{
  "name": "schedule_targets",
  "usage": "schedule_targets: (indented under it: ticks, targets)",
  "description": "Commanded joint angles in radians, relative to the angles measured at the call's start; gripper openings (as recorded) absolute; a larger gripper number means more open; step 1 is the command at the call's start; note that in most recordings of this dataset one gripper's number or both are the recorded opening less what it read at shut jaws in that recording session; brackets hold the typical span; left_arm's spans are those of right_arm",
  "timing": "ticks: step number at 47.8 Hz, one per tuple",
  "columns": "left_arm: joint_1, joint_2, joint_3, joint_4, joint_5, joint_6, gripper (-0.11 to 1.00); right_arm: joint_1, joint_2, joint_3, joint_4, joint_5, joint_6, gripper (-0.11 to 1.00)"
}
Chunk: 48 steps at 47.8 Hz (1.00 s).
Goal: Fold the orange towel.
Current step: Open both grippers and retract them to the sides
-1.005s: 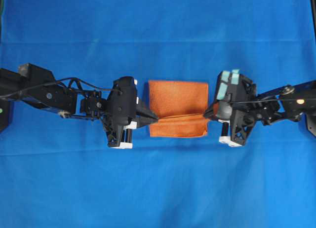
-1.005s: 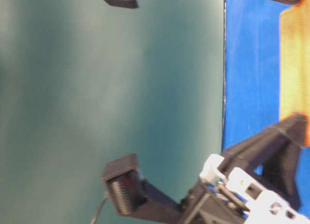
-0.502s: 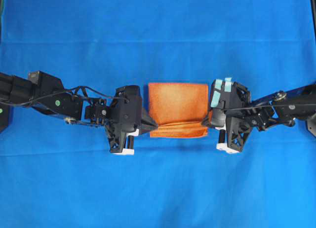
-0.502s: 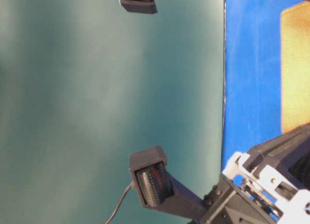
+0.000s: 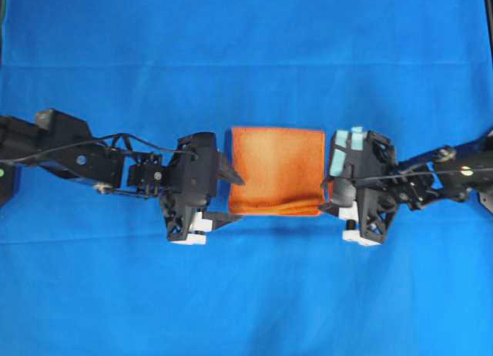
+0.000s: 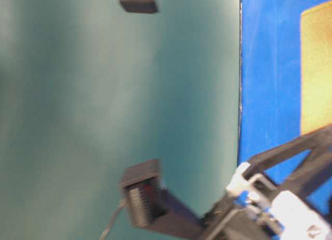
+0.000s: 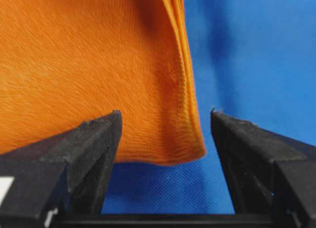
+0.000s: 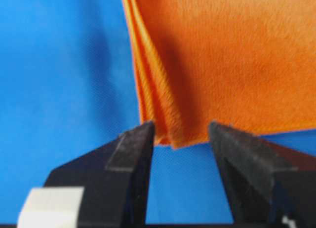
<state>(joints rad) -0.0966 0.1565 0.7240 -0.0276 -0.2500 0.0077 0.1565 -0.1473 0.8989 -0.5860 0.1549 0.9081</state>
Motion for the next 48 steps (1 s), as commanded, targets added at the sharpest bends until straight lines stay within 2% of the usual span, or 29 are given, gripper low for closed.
schedule_targets:
  ticks: [1,9,17,32,39,48]
  targets:
    - [-0.003,-0.097,0.002,-0.002,0.04,0.006,0.64,0.015,-0.087,-0.018,-0.002,0.035,-0.002,0.52]
    - [0.0,-0.241,0.034,0.0,0.114,0.009,0.64,0.026,-0.241,-0.011,-0.02,0.144,-0.009,0.53]
    - [0.014,-0.405,0.112,0.002,0.123,0.011,0.64,0.026,-0.407,0.037,-0.089,0.219,-0.008,0.53]
    - [0.067,-0.699,0.336,0.0,0.046,0.011,0.64,0.023,-0.752,0.16,-0.183,0.247,-0.008,0.53]
    - [0.083,-0.865,0.426,0.002,0.048,0.012,0.64,0.021,-0.876,0.229,-0.201,0.249,-0.006,0.53]
    - [0.098,-1.072,0.548,0.002,0.052,0.012,0.64,0.009,-0.966,0.316,-0.213,0.244,-0.003,0.53]
